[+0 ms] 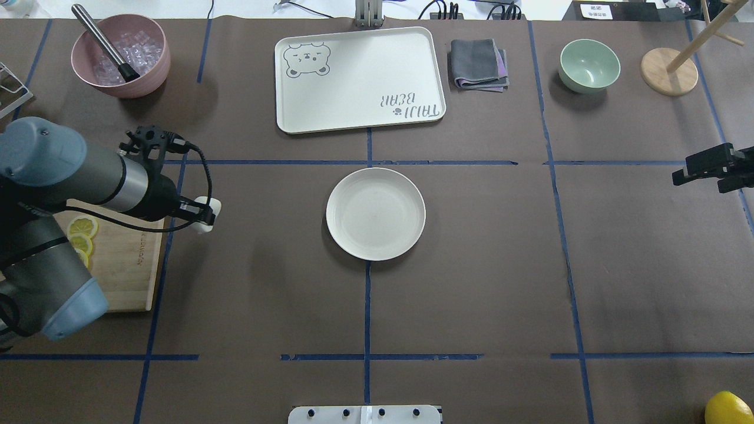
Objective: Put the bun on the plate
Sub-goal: 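Carry the white bun with the left gripper over the white plate and lower it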
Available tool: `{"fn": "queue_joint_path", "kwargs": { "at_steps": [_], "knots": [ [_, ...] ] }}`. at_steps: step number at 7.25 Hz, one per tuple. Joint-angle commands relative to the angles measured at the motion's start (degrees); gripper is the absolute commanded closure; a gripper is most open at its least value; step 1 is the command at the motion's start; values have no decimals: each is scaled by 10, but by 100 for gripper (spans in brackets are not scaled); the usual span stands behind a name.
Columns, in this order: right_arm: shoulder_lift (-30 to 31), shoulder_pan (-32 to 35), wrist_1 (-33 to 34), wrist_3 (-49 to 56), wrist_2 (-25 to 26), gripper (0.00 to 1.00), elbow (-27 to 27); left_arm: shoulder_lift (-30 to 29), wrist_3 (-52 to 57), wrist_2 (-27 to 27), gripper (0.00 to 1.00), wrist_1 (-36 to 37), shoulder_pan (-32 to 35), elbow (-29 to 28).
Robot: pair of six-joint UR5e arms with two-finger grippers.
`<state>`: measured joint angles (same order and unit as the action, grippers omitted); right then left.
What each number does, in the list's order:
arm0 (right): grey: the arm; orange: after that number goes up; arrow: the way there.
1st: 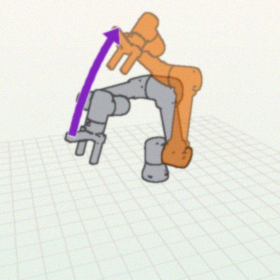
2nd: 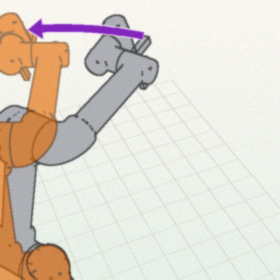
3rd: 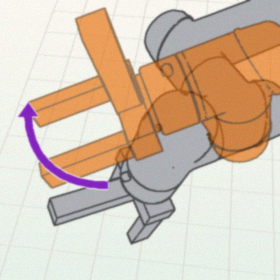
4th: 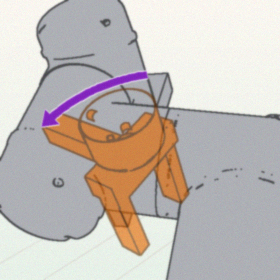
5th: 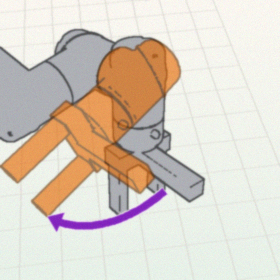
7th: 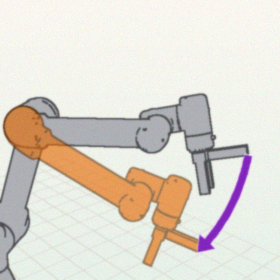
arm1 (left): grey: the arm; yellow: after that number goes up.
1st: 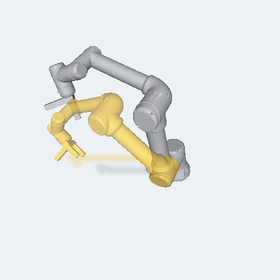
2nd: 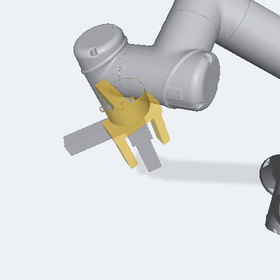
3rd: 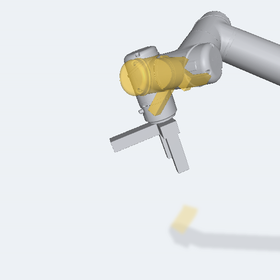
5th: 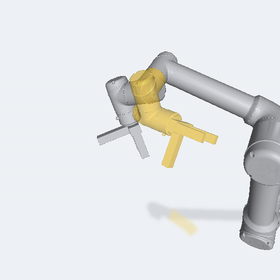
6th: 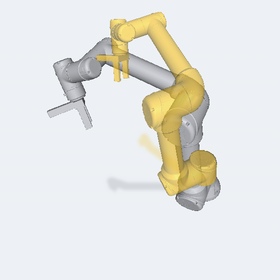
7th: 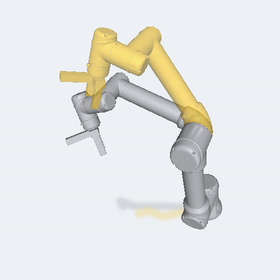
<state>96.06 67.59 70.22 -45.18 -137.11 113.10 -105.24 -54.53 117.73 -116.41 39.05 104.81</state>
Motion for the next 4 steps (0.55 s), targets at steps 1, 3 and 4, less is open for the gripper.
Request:
{"fn": "queue_joint_path", "kwargs": {
  "at_steps": [1,3,4],
  "knots": [
    [3,0,-1,1,0,0,-1,-114,-113,-13,69,76,-58,-9],
    [3,-1,-1,5,0,0,-2,-204,-141,-117,69,132,-119,-50],
    [4,-1,-1,5,0,0,-2,-251,-156,-136,69,131,-122,-105]
  ]
}}
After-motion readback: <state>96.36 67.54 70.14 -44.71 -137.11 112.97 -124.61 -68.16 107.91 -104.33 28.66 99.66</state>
